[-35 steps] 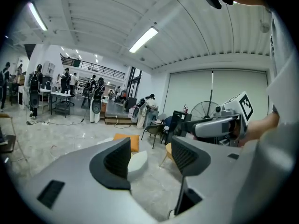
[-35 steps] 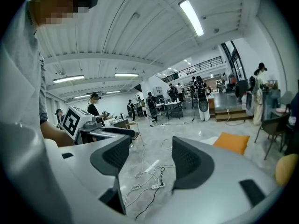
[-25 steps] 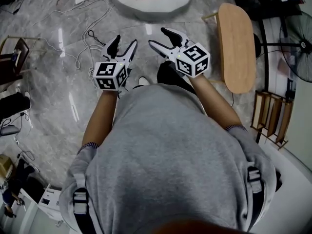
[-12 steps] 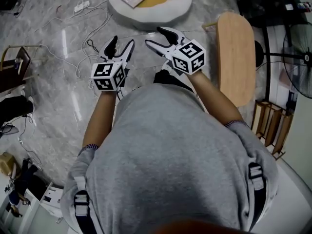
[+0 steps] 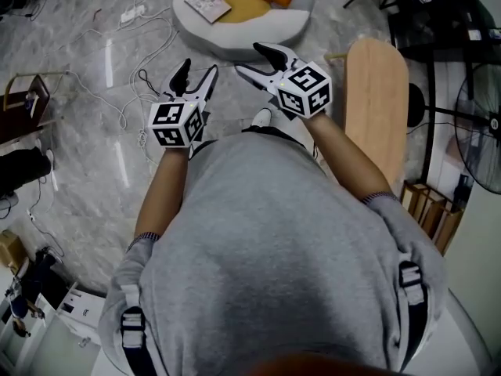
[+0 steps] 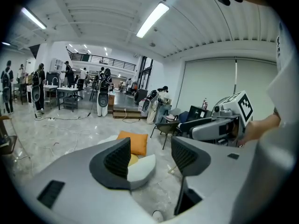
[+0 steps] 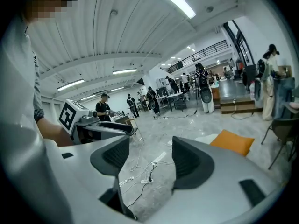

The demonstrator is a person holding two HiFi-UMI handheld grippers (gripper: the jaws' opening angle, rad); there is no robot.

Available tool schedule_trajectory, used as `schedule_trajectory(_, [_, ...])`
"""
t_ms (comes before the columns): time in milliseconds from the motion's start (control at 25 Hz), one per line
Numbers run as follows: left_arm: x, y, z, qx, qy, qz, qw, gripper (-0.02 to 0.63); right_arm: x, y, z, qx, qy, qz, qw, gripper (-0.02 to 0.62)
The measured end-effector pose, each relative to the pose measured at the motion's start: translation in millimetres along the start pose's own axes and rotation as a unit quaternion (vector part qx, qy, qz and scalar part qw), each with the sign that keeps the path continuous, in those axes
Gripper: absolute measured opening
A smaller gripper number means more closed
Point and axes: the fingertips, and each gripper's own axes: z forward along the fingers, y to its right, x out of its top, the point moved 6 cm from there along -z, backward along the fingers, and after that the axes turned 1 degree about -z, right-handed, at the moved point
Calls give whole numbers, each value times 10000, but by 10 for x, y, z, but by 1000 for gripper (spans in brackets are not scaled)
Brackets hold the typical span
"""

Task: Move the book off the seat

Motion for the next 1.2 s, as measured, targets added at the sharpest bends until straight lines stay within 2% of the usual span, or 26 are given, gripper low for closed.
schedule_trajectory(280, [62, 93, 370, 77, -43, -93, 9999, 299, 55, 410, -27, 122, -91, 56, 9999, 301])
schedule_trajectory(560, [148, -153, 658, 122, 0, -182, 9998, 299, 166, 688, 223, 119, -150, 62, 9998, 301])
schedule_trajectory(800, [325, -566, 1096, 45, 42, -258, 9996, 299, 440, 1052, 673, 75, -202, -7, 9998, 301])
schedule_trajectory(1200, [888, -1676, 2039, -112, -84, -379, 9992, 295, 1111, 1805, 1827, 38, -335, 51, 9994, 304])
